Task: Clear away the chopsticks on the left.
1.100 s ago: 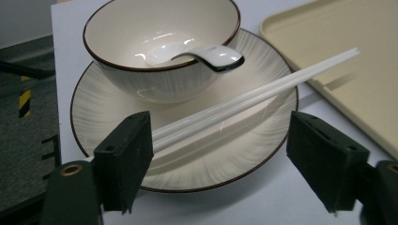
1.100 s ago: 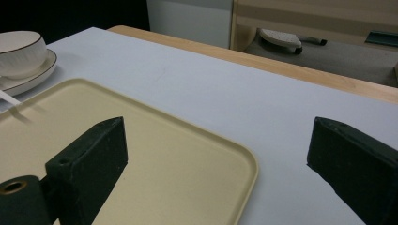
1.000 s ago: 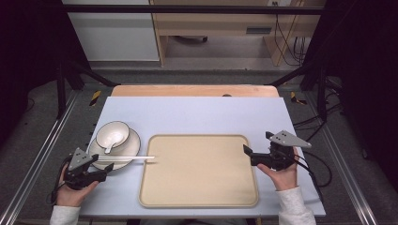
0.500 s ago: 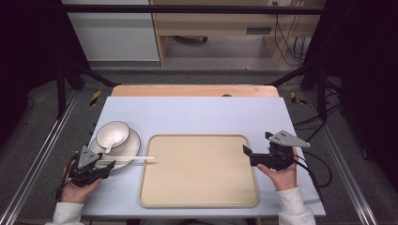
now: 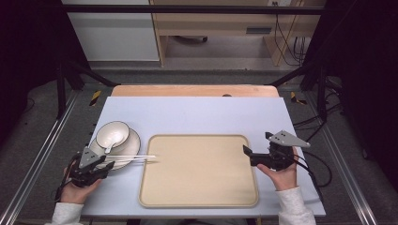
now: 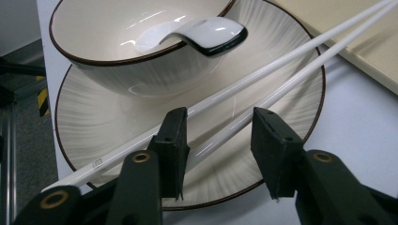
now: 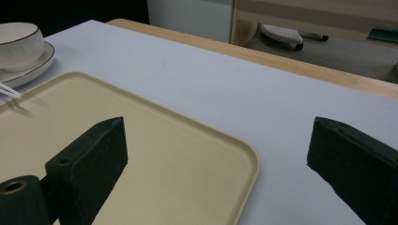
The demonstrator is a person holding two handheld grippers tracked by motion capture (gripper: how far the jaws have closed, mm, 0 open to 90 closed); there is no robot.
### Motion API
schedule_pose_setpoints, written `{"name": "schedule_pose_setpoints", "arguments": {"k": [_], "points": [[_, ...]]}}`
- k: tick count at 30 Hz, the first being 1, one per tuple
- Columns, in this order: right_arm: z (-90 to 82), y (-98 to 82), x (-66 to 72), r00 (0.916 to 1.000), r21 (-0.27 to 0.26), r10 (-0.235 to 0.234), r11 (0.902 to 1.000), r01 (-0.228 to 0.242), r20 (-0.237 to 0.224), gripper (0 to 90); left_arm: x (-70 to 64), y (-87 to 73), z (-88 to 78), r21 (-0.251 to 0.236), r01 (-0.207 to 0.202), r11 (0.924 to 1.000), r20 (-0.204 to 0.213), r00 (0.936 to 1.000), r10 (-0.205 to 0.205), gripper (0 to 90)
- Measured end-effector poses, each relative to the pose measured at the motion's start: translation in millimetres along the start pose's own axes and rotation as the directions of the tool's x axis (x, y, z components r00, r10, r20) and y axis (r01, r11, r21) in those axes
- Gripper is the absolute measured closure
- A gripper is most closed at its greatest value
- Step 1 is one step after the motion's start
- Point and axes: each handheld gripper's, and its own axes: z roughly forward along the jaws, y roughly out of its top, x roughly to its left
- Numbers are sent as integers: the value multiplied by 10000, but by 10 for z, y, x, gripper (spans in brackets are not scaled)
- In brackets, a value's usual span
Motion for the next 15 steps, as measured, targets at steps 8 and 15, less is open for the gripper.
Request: {"name": "schedule_pose_setpoints", "arguments": {"k": [8,15], "points": [[-3,-1,-6,10000,14,-26,10000,26,8,59,-24,17,-6,35,-16,10000,257,9997,16,660],[-2,-2,-7,10000,23,-26,10000,26,-4,59,-74,46,11,141,-171,9998,504,9986,163,728]]}}
